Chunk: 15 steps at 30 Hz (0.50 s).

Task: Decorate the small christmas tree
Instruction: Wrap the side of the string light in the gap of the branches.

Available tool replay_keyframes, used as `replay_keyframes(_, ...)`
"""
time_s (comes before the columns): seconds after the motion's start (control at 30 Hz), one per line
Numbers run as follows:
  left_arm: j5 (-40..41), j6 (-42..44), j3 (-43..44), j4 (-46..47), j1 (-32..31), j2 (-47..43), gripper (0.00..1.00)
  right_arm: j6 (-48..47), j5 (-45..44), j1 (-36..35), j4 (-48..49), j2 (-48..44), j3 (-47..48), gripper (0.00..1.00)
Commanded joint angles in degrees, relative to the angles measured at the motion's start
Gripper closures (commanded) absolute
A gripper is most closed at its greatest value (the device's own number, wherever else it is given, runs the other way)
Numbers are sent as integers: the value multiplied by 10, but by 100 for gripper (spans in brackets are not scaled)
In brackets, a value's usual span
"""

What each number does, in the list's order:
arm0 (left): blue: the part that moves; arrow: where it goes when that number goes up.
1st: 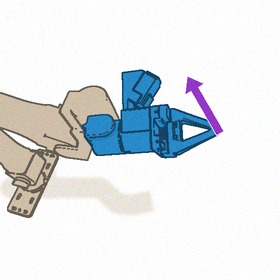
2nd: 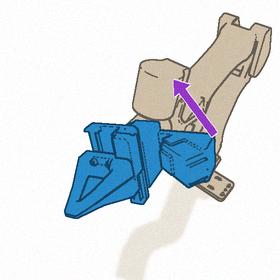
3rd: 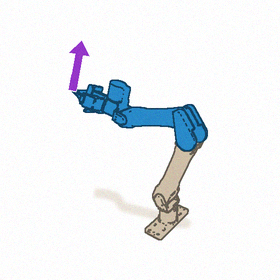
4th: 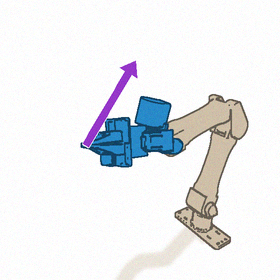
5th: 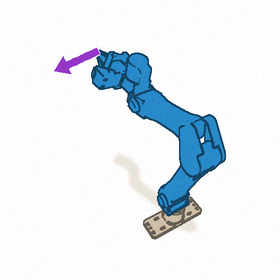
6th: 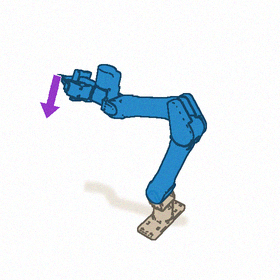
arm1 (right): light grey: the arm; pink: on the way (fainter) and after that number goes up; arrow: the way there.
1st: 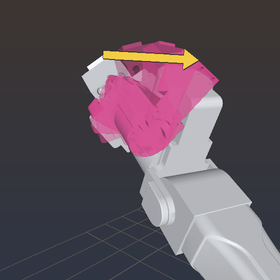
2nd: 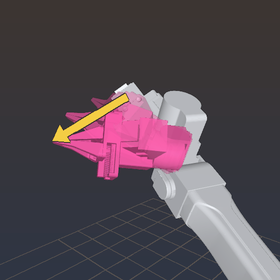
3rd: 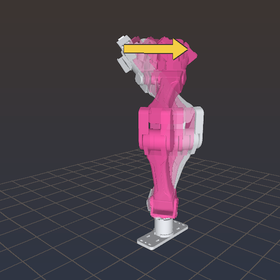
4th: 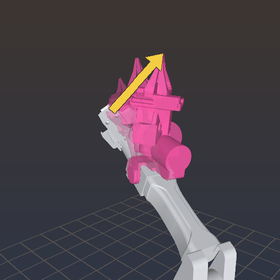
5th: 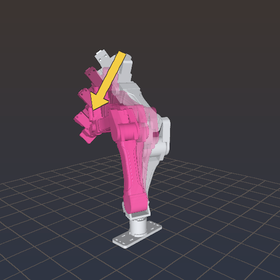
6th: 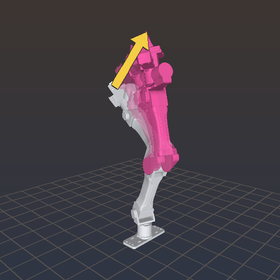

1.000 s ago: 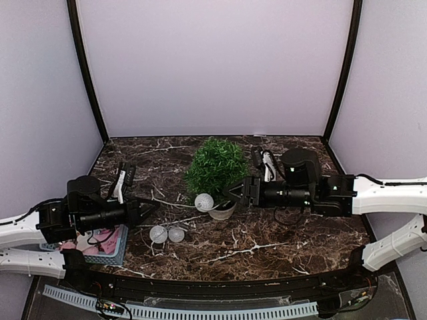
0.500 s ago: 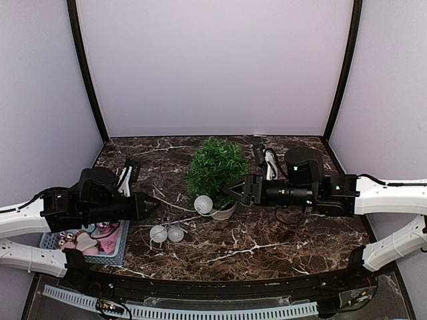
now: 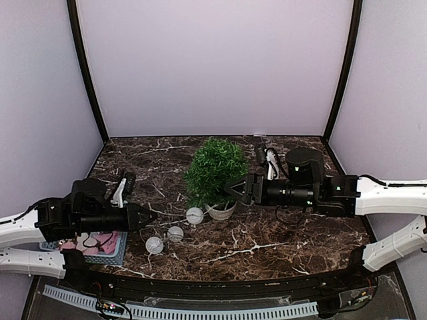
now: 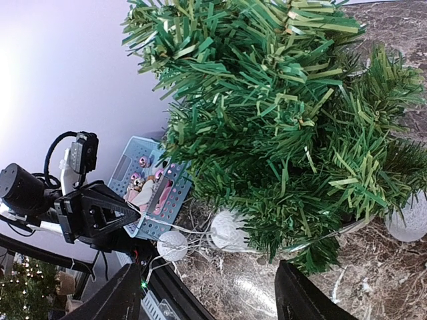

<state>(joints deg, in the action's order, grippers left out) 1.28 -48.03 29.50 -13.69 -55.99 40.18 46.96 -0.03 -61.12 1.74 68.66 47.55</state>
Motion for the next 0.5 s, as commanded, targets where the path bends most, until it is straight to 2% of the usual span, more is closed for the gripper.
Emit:
replay_keyframes(0.0,-56,42,26,10,1,25,100,-2,-6,1,35,-4,-8,31)
replay_keyframes(0.13,-119,68,20,38,1,27,100,-1,-6,0,34,-3,-10,31)
replay_keyframes(0.3,-63,90,42,24,1,12,100,-2,-5,1,32,-4,-9,31)
replay_keyframes(0.47,-3,124,103,16,2,48,100,-2,-9,1,32,-9,-8,31)
